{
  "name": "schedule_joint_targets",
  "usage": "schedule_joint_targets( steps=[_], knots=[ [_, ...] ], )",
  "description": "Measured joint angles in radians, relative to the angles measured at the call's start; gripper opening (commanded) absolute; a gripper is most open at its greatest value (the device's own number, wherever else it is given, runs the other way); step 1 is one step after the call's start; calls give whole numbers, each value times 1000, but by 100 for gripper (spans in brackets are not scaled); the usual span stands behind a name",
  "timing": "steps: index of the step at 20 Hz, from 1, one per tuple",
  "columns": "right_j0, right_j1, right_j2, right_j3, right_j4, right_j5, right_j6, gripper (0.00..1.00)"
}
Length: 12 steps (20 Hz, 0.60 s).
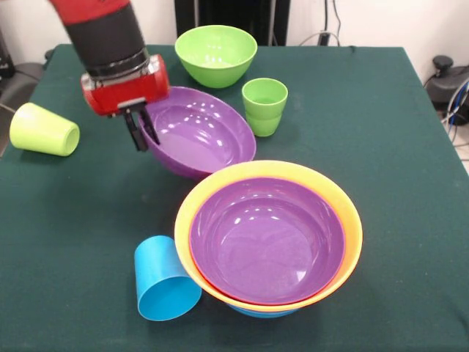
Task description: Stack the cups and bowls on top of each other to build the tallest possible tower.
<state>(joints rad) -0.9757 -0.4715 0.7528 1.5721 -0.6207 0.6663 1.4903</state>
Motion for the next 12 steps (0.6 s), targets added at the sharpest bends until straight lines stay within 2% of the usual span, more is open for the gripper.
schedule_joint_targets(
  steps=[2,6,10,12],
  knots=[
    [79,-77,-25,-23,18,28,0,0],
    [168,-143,-49,-72,51,102,0,0],
    [233,-175,-70,-140,87,184,0,0],
    [243,-179,-74,-157,94,202,0,0]
  ],
)
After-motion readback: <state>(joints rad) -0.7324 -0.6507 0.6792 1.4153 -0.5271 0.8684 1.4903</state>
